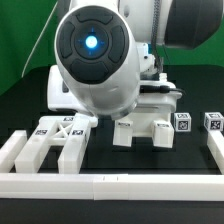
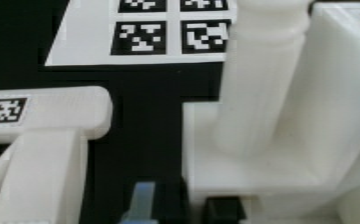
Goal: Assemble chair
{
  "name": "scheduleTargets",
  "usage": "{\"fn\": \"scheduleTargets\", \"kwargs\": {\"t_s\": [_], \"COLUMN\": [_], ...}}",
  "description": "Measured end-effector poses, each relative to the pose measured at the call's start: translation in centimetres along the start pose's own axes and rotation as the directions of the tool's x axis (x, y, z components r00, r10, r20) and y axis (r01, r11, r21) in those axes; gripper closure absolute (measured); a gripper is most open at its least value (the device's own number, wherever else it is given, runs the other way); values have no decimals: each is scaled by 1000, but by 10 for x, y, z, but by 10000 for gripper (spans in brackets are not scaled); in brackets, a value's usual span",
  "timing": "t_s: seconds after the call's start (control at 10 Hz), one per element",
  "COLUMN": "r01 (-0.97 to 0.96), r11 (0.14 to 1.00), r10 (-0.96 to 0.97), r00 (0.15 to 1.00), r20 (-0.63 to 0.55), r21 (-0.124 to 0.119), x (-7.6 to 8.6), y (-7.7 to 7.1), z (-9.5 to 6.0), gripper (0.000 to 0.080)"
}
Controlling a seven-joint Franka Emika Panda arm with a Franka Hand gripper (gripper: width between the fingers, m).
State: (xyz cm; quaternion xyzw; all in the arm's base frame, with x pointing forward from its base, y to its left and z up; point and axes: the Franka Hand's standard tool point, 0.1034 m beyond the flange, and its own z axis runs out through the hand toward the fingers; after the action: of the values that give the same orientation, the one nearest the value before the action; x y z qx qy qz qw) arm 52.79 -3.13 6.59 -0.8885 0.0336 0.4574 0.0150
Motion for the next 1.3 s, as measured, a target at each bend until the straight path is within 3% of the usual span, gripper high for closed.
{"fn": "scheduleTargets", "kwargs": {"t_s": [0.1, 0.2, 0.5, 0.9, 1.3], "r01": [9, 7, -4, -15, -18], "r11": [1000, 1000, 1000, 1000, 1000], "r10": [-9, -7, 4, 14, 18], "r00": [995, 996, 999, 998, 997], "r20": [-95, -85, -32, 66, 72], "r21": [-7, 2, 12, 12, 11], "x": [11, 2, 2, 4, 10], "y": [0, -1, 6, 8, 10], "z": [-7, -3, 6, 21, 28], "gripper": [767, 767, 767, 767, 767]}}
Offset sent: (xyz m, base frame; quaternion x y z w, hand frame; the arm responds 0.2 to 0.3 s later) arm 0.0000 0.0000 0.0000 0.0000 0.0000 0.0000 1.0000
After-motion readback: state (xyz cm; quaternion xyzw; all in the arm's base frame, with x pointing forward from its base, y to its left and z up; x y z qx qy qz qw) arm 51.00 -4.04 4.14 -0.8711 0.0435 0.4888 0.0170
